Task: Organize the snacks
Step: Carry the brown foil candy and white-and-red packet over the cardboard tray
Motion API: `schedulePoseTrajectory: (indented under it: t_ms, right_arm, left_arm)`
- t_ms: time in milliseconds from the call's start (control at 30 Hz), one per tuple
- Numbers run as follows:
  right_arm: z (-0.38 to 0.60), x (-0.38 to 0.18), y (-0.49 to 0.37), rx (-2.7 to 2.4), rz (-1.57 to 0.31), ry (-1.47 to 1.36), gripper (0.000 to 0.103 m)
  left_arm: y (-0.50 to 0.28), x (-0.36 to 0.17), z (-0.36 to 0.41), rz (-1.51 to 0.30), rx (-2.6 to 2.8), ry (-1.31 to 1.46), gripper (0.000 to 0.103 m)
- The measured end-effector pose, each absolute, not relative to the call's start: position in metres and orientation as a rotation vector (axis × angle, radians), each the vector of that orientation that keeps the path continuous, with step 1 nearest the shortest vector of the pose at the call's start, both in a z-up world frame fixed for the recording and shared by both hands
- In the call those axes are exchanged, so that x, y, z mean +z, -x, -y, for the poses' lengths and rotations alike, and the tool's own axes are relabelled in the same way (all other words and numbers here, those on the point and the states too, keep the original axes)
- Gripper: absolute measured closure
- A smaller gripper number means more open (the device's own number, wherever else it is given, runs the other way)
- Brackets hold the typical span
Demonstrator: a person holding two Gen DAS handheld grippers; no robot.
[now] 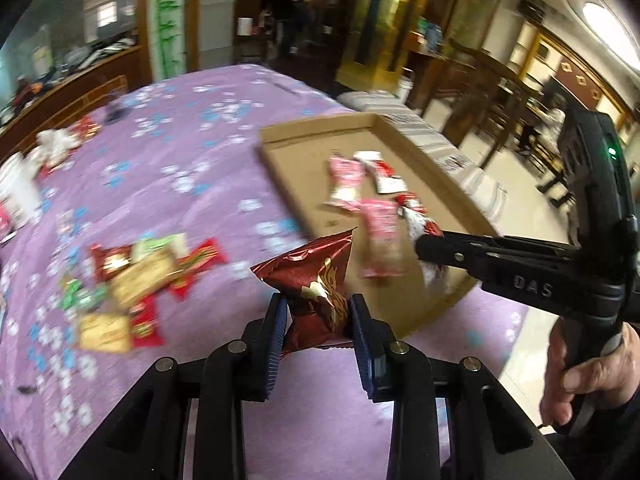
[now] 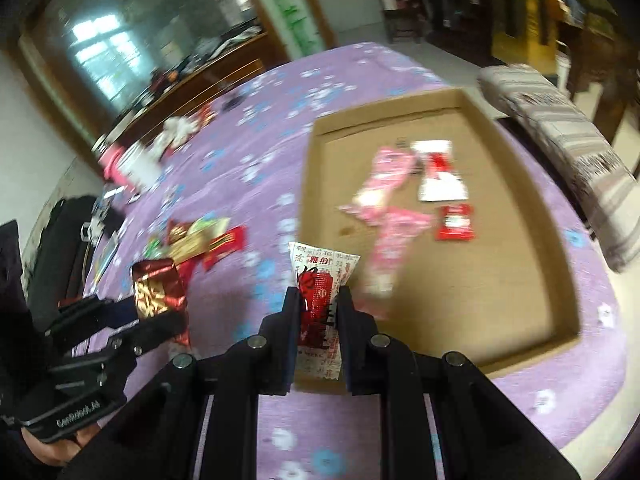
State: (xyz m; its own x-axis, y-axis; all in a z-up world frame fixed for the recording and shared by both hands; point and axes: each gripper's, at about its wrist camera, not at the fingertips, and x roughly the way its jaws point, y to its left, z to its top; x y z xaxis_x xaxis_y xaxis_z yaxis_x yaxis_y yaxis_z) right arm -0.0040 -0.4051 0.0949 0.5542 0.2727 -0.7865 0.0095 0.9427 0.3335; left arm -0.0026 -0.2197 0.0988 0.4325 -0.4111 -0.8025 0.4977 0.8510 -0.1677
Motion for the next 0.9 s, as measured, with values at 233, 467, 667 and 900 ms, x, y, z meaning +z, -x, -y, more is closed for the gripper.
schedulePoseTrajectory:
  t_ms: [233, 467, 667, 900]
  right_arm:
    - [0.46, 0.087, 0.003, 0.098, -0.987, -0.355, 0.086]
    - [0.487, 0.079, -0.007, 0.086, -1.017, -0.35, 0.086]
    - [0.493, 0.071, -0.019, 0.115, -1.05, -0.318, 0.086]
    - [0.492, 0.059, -0.031, 0.141, -1.092, -0.295, 0.086]
  left_arm:
    - [-0.006, 0.089, 0.283, -1.036, -0.691, -0.11, 0.07]
    - [-0.016, 0.07, 0.327, -1.097, -0.74, -0.127, 0.07]
    - [-0.022, 0.051, 0.352, -1.138, -0.741, -0.17, 0.07]
    - [-0.027, 0.037, 0.36, -1.165, -0.723, -0.197, 0.07]
